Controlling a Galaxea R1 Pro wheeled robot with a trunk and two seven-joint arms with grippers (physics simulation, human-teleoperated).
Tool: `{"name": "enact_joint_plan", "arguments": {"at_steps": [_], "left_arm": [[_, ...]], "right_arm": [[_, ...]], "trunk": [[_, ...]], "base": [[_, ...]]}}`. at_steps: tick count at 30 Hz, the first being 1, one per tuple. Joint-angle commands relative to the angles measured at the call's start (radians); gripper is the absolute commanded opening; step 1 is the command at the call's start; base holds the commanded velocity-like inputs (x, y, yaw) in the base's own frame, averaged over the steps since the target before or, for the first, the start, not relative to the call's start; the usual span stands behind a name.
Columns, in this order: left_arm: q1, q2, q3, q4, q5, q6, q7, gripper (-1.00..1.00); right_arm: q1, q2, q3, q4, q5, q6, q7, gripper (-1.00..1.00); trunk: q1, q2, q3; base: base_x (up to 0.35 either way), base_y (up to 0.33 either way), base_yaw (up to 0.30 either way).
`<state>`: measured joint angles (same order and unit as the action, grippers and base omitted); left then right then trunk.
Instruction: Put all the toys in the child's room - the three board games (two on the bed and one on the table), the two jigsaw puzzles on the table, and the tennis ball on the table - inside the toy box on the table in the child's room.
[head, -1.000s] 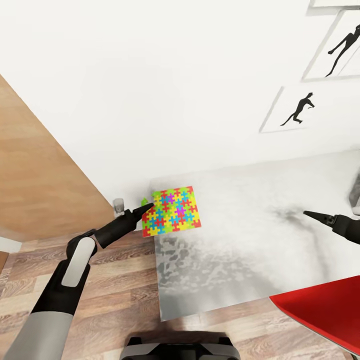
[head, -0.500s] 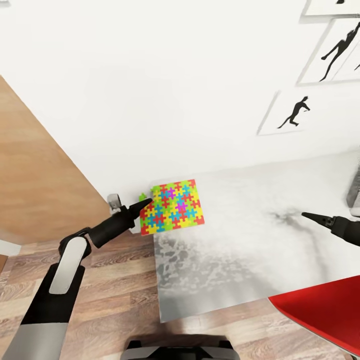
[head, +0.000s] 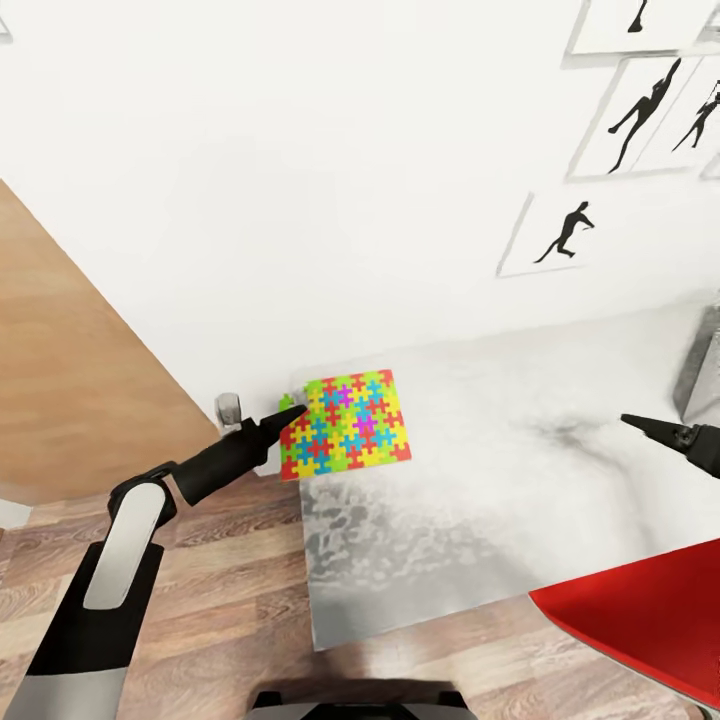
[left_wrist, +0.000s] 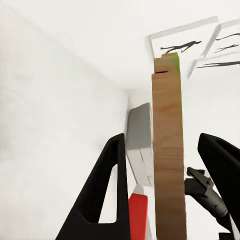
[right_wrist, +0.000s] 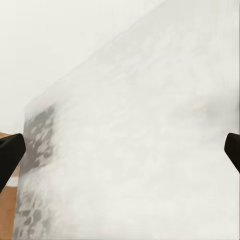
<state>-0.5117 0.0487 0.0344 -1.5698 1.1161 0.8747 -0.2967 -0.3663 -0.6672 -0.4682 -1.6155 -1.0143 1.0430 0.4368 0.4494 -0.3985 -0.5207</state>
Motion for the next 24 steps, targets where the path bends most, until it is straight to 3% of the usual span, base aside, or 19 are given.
{"name": "enact_joint_plan", "arguments": {"at_steps": [1, 5, 18, 19, 24], "left_arm": [[0.000, 0.001, 0.002, -0.004, -0.002, 0.006, 0.001, -1.00], [0.002, 0.004, 0.001, -0.026, 0.003, 0.010, 0.014, -1.00], [-0.003, -0.003, -0.003, -0.036, 0.007, 0.014, 0.019, -1.00], [-0.005, -0.003, -0.004, -0.036, 0.007, 0.015, 0.018, -1.00], [-0.007, -0.010, -0.002, -0.035, 0.019, 0.015, 0.021, -1.00]], "right_arm": [[0.000, 0.000, -0.010, 0.000, 0.010, 0.004, 0.016, 1.00], [0.014, -0.001, -0.038, 0.000, 0.010, 0.004, 0.065, 1.00], [0.019, -0.002, -0.047, 0.000, 0.010, 0.004, 0.093, 1.00], [0.020, -0.003, -0.048, 0.000, 0.010, 0.004, 0.143, 1.00], [0.025, -0.003, -0.060, 0.000, 0.011, 0.004, 0.189, 1.00]], "trunk": [[0.001, -0.002, 0.000], [0.001, -0.002, 0.007], [0.001, -0.002, 0.028], [0.001, -0.002, 0.029], [0.001, -0.002, 0.038]], "base": [[0.000, 0.000, -0.084], [-0.088, -0.034, -0.083], [-0.160, -0.075, -0.083], [-0.006, -0.003, -0.083], [-0.003, -0.001, -0.082]]}}
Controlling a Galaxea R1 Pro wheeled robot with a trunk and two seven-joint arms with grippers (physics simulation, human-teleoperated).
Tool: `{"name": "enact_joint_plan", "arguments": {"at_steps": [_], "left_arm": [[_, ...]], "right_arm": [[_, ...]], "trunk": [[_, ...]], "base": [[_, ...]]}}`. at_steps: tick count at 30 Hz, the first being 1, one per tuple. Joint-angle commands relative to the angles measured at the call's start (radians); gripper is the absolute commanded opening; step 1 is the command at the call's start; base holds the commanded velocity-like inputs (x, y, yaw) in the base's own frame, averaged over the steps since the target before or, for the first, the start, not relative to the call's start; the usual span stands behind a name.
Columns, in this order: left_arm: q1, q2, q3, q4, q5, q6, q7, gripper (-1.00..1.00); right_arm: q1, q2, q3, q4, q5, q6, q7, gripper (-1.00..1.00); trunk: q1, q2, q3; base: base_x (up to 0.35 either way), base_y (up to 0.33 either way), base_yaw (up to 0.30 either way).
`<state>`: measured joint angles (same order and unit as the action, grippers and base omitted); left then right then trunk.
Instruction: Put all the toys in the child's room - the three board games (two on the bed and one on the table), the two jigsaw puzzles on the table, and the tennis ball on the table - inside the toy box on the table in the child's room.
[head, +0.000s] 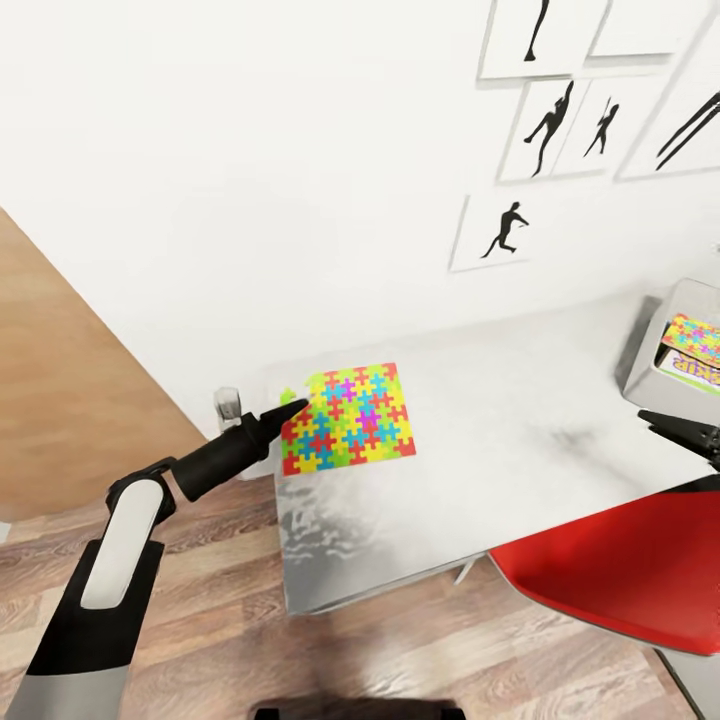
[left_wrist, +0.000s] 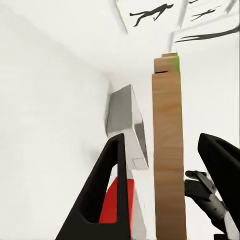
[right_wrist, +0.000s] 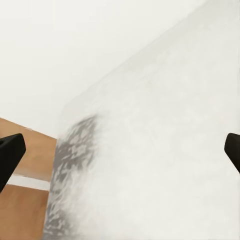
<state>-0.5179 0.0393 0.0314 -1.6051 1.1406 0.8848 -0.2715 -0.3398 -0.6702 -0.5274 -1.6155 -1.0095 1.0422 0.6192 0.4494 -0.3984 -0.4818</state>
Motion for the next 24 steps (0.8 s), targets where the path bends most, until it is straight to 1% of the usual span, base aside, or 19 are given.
{"name": "enact_joint_plan", "arguments": {"at_steps": [1, 3, 6, 7, 8, 10, 11, 14, 18, 24], "left_arm": [[-0.002, -0.006, 0.000, 0.000, 0.005, 0.004, -0.003, -1.00], [-0.004, -0.025, -0.001, 0.001, 0.028, 0.004, 0.009, -1.00], [-0.007, -0.056, -0.009, 0.001, 0.052, 0.004, 0.062, -1.00], [-0.007, -0.064, -0.013, 0.000, 0.059, 0.004, 0.084, -1.00], [-0.009, -0.083, -0.032, 0.000, 0.075, 0.002, 0.147, -1.00], [-0.010, -0.088, -0.038, -0.001, 0.080, 0.001, 0.162, -1.00], [-0.011, -0.092, -0.044, -0.001, 0.083, 0.001, 0.171, -1.00], [-0.022, -0.102, -0.071, 0.000, 0.084, 0.001, 0.184, -1.00], [-0.040, -0.111, -0.116, -0.001, 0.085, -0.003, 0.192, -1.00], [-0.046, -0.114, -0.133, -0.002, 0.085, -0.007, 0.192, -1.00]], "right_arm": [[0.000, 0.000, -0.008, 0.000, 0.006, 0.005, 0.010, 1.00], [0.004, 0.000, -0.023, 0.000, 0.006, 0.005, 0.015, 1.00], [0.009, 0.000, -0.042, 0.000, 0.006, 0.005, 0.019, 1.00], [0.011, 0.000, -0.047, 0.000, 0.006, 0.005, 0.020, 1.00], [0.018, -0.001, -0.067, 0.000, 0.006, 0.005, 0.022, 1.00], [0.020, -0.001, -0.087, 0.000, 0.006, 0.005, 0.023, 1.00], [0.023, -0.001, -0.106, 0.000, 0.006, 0.005, 0.023, 1.00], [0.032, -0.003, -0.124, 0.000, 0.006, 0.005, 0.024, 1.00], [0.045, -0.005, -0.138, 0.000, 0.006, 0.005, 0.025, 1.00], [0.050, -0.006, -0.143, 0.000, 0.006, 0.005, 0.025, 1.00]], "trunk": [[0.001, -0.002, 0.000], [0.001, -0.002, 0.004], [0.001, -0.002, 0.008], [0.001, -0.002, 0.010], [0.001, -0.002, 0.012], [0.001, -0.002, 0.015], [0.001, -0.002, 0.016], [0.001, -0.002, 0.021], [0.001, -0.002, 0.028], [0.001, -0.002, 0.038]], "base": [[-0.001, -0.001, -0.088], [-0.001, 0.000, -0.097], [0.000, 0.000, -0.108], [0.000, 0.000, -0.113], [0.000, 0.000, -0.119], [0.000, 0.000, -0.120], [0.000, 0.000, -0.122], [0.000, 0.000, -0.122], [0.000, 0.000, -0.123], [0.000, -0.020, -0.123]]}}
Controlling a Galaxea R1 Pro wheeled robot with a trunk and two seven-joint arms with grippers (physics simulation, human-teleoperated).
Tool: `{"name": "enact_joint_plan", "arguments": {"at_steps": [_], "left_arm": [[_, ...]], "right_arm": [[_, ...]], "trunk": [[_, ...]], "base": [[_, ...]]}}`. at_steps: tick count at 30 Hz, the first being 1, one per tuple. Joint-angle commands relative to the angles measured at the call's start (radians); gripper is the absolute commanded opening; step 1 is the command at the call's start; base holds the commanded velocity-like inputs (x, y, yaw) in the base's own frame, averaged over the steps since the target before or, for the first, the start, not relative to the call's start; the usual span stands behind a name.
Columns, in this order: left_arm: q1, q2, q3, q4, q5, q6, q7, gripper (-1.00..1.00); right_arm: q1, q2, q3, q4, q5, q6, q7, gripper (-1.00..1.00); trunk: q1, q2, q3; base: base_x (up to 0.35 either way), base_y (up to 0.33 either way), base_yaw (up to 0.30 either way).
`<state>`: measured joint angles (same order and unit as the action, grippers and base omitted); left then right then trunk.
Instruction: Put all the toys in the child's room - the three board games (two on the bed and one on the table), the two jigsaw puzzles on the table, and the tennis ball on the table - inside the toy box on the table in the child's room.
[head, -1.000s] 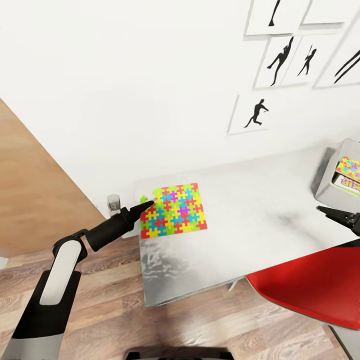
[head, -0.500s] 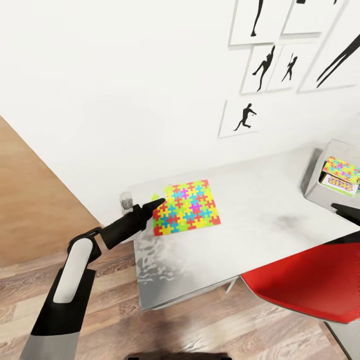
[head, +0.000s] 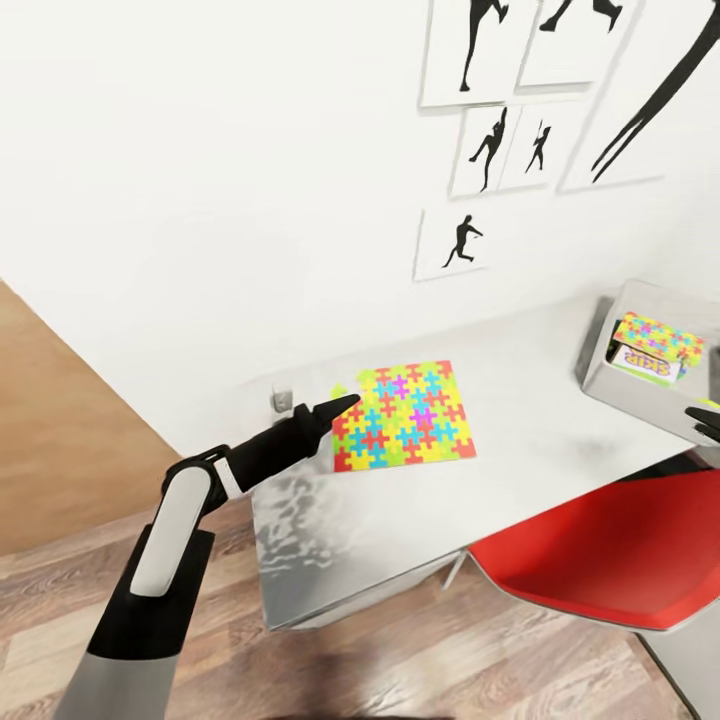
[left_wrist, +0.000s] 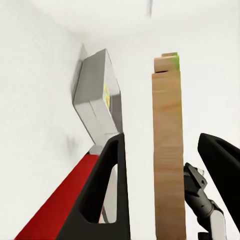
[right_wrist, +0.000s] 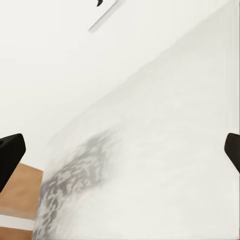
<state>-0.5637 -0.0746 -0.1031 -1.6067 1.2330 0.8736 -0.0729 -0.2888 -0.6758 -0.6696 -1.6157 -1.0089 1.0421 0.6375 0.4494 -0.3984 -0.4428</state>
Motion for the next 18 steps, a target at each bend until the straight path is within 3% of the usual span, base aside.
{"name": "enact_joint_plan", "arguments": {"at_steps": [1, 14, 18], "left_arm": [[-0.001, -0.001, -0.001, 0.000, -0.007, 0.003, -0.005, -1.00], [-0.008, -0.002, -0.007, -0.001, -0.008, 0.001, 0.001, -1.00], [-0.009, -0.001, -0.006, -0.001, -0.007, 0.000, 0.001, -1.00]], "right_arm": [[-0.001, 0.000, -0.001, 0.000, 0.006, 0.005, 0.007, 1.00], [0.000, 0.000, -0.005, 0.000, 0.006, 0.005, 0.007, 1.00], [0.000, 0.001, -0.007, 0.000, 0.006, 0.005, 0.007, 1.00]], "trunk": [[0.001, -0.002, 0.000], [0.001, -0.002, 0.021], [0.001, -0.002, 0.028]], "base": [[0.000, -0.121, -0.123], [0.000, -0.260, -0.127], [0.000, -0.139, -0.132]]}}
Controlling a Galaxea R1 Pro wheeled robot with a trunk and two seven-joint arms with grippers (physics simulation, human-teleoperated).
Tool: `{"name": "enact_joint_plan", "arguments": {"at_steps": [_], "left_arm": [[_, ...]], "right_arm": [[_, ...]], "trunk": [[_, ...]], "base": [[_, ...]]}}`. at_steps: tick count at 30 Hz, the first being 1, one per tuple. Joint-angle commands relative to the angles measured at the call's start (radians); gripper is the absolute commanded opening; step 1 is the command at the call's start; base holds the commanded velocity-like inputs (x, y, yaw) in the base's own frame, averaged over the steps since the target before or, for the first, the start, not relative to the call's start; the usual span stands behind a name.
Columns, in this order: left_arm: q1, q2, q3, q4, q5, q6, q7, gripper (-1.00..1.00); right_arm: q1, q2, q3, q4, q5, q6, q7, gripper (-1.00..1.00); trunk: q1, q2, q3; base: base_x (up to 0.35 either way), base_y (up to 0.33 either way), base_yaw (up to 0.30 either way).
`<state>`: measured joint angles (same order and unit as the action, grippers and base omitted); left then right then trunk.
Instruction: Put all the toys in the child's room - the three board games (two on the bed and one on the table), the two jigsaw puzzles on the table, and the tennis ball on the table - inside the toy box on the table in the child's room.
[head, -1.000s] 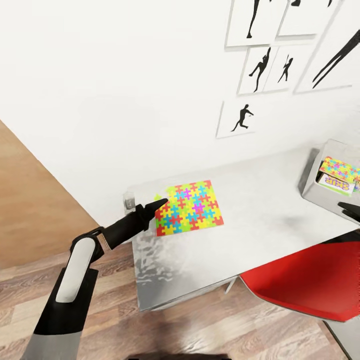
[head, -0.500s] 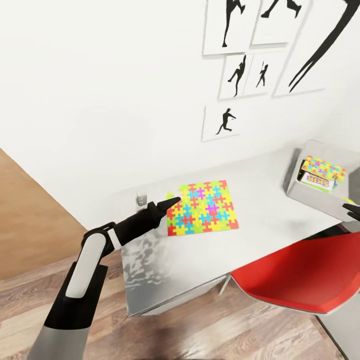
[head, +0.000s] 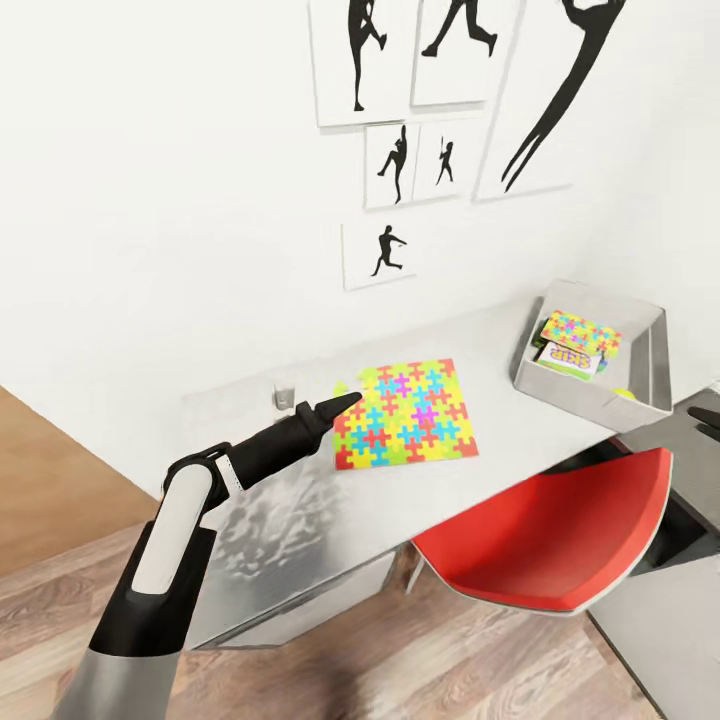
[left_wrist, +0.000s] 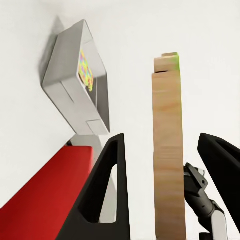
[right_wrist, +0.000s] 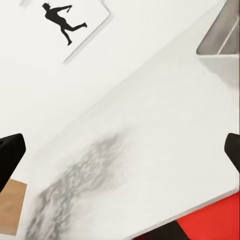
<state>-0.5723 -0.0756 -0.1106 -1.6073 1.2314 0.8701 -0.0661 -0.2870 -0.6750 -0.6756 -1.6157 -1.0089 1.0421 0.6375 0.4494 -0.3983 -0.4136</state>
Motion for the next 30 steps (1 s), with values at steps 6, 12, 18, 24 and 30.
{"name": "enact_joint_plan", "arguments": {"at_steps": [6, 12, 18, 24, 30], "left_arm": [[0.000, 0.000, 0.003, 0.000, -0.006, 0.003, -0.009, -1.00], [0.000, 0.000, 0.004, 0.000, -0.006, 0.000, -0.012, -1.00], [-0.006, 0.000, 0.005, 0.000, -0.006, 0.001, -0.014, -1.00], [-0.083, -0.008, 0.000, 0.001, -0.005, 0.003, -0.001, -1.00], [-0.265, -0.034, -0.004, 0.001, 0.118, 0.012, 0.248, -1.00]], "right_arm": [[-0.001, 0.000, -0.007, 0.000, 0.006, 0.005, 0.007, 1.00], [-0.001, 0.000, -0.032, 0.000, 0.006, 0.005, 0.007, 1.00], [-0.001, 0.000, -0.036, 0.000, 0.006, 0.005, 0.006, 1.00], [-0.001, 0.001, -0.037, 0.000, 0.006, 0.005, 0.005, 1.00], [-0.001, 0.001, -0.038, 0.000, 0.006, 0.005, 0.005, 1.00]], "trunk": [[0.001, -0.002, 0.008], [0.001, -0.002, 0.018], [0.001, -0.002, 0.028], [0.001, -0.002, 0.037], [0.001, -0.002, 0.047]], "base": [[0.000, -0.047, -0.133], [0.000, -0.010, -0.134], [0.000, -0.002, -0.134], [0.030, -0.012, -0.134], [0.010, -0.006, -0.134]]}}
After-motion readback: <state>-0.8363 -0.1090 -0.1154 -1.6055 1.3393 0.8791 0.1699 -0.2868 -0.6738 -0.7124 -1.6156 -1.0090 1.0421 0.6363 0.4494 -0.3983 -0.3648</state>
